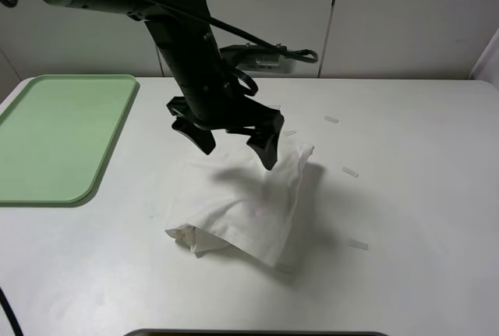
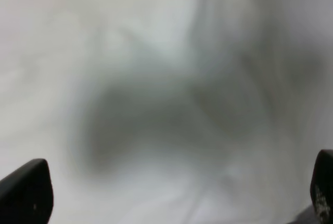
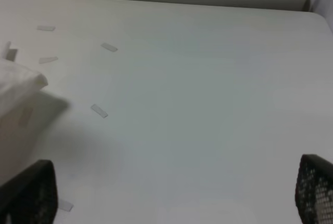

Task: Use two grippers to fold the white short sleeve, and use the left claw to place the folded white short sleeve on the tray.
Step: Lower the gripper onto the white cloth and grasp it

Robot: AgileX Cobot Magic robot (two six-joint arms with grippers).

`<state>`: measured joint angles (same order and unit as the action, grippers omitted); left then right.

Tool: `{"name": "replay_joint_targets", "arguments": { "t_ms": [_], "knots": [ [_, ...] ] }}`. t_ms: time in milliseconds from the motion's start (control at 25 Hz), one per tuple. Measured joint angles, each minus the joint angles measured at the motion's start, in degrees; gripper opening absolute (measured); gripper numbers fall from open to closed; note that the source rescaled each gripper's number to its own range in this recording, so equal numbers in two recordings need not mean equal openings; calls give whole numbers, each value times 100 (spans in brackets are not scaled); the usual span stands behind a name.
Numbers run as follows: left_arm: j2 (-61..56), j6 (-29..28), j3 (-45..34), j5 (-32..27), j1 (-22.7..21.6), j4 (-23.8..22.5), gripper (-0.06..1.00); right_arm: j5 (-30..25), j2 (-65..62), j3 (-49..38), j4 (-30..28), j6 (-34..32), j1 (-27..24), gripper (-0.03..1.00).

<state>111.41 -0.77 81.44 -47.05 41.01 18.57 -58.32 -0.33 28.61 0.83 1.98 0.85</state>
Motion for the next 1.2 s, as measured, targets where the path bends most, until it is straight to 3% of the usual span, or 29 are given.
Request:
{"name": "replay_joint_targets", "arguments": {
  "t_ms": [120,240,400,520,880,1200],
  "knots": [
    [-44,-11,0,-223,-312,-356,99,0,0,0,0,0,0,100],
    [-44,-33,-6,-288,-397,-486,99,0,0,0,0,0,0,100],
    [-44,-293,-230,-318,-538,-1089,99,0,0,0,0,0,0,100],
    [-44,-407,-479,-253,-582,-1190,99,0,0,0,0,0,0,100],
    [-12,-612,-1398,904,-614,-1230,99,0,0,0,0,0,0,100],
    [586,-695,-1489,1701,-614,-714,99,0,0,0,0,0,0,100]
  ]
}}
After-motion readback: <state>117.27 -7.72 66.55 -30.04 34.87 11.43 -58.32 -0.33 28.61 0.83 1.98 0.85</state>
